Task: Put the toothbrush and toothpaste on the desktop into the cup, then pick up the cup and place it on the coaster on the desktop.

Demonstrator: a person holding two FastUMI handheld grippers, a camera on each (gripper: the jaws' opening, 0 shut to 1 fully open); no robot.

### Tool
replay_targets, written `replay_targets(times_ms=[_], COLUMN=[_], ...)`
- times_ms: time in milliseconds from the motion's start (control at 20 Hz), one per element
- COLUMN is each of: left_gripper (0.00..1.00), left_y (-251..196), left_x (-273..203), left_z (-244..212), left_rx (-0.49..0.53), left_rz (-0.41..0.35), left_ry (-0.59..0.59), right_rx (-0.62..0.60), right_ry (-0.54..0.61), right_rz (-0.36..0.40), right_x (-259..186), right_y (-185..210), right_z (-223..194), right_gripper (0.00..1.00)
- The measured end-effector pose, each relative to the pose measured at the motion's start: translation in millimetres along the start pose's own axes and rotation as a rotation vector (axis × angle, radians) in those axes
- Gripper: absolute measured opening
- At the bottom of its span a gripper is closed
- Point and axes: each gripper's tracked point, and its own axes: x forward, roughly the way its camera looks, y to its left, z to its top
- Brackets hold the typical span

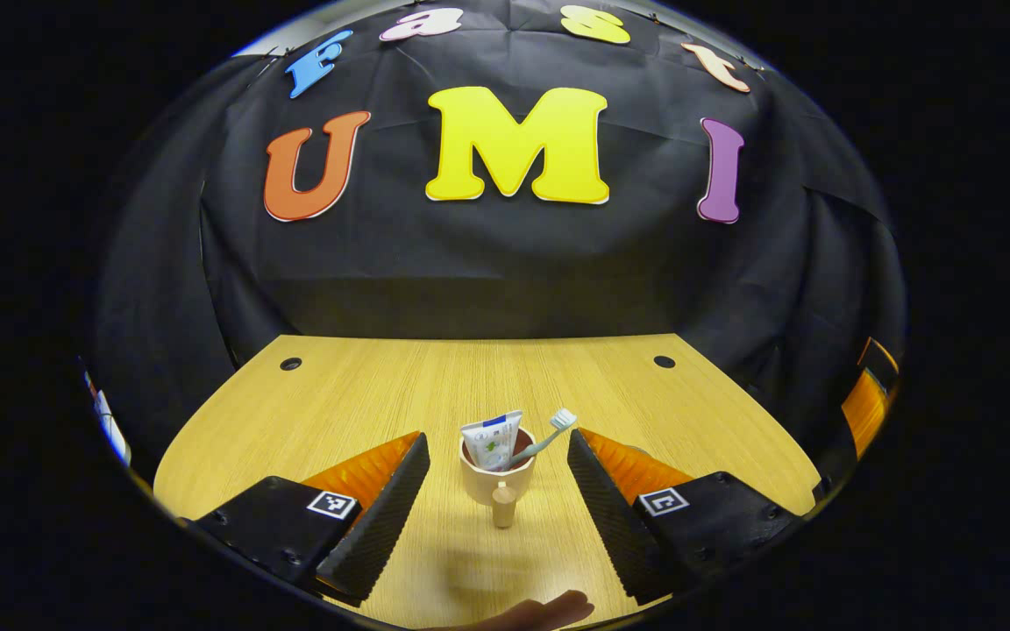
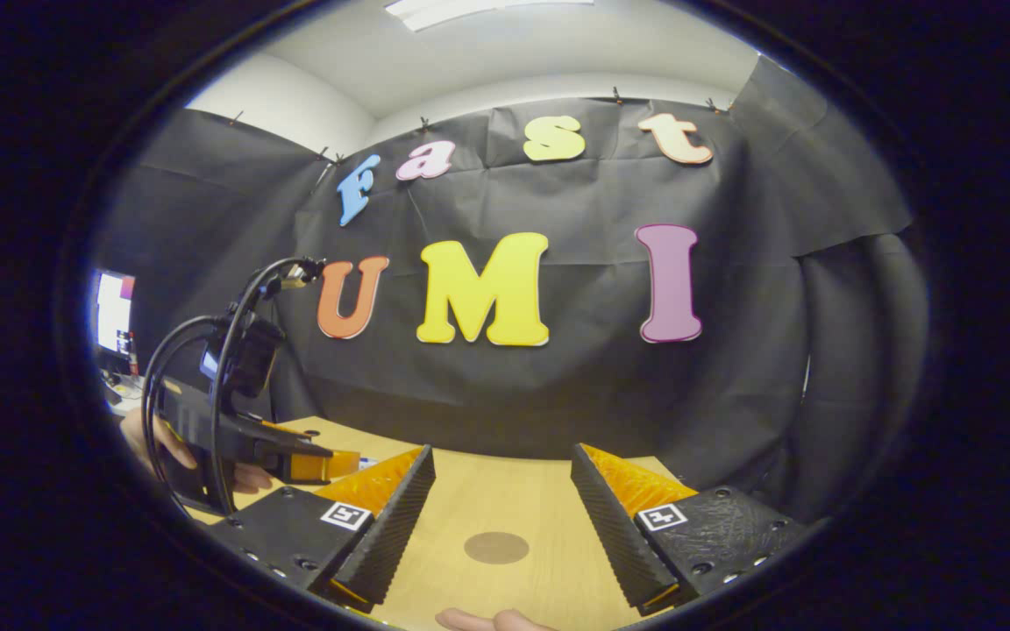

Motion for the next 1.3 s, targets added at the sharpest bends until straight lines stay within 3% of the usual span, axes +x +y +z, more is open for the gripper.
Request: replay_targets(times_ms=[150, 350, 500, 700, 750, 850, 950, 1150, 1200, 1300], left_gripper=[1.0, 1.0, 0.98, 0.93, 0.93, 0.93, 0.93, 0.91, 0.9, 0.8], left_y=[-2.4, 1.6, -3.2, -7.8, -6.5, -4.3, -5.0, -1.9, -4.2, -10.2], left_x=[4.7, 14.8, 24.7, 41.7, 46.6, 58.3, 67.1, 82.4, 86.2, 91.3], left_z=[0.2, -8.8, -21.4, -47.0, -56.2, -76.8, -98.4, -129.9, -135.8, -138.3], left_rx=[0.033, 0.002, 0.057, 0.051, 0.043, 0.028, 0.005, -0.034, -0.05, -0.072], left_rz=[0.028, 0.061, 0.063, 0.053, 0.052, 0.061, 0.066, 0.094, 0.09, 0.085], left_ry=[0.086, 0.213, 0.308, 0.439, 0.484, 0.575, 0.654, 0.775, 0.794, 0.796], right_rx=[0.01, 0.081, 0.076, 0.086, 0.085, 0.087, 0.096, 0.093, 0.089, 0.084], right_ry=[0.019, 0.056, 0.055, 0.057, 0.058, 0.064, 0.074, 0.084, 0.088, 0.1], right_rz=[-0.03, -0.014, -0.056, -0.048, -0.044, -0.035, -0.024, -0.028, -0.027, -0.021], right_x=[-14.3, -25.1, -20.8, -17.9, -17.4, -15.4, -13.5, -6.7, -3.9, -3.4], right_y=[-27.5, -45.5, -66.3, -68.6, -68.2, -69.1, -68.6, -72.8, -70.1, -68.3], right_z=[-13.0, -27.3, -29.7, -32.8, -33.8, -36.1, -40.8, -49.0, -51.9, -58.7], right_gripper=[0.95, 0.96, 0.96, 0.95, 0.99, 0.95, 0.99, 0.95, 0.99, 0.95])
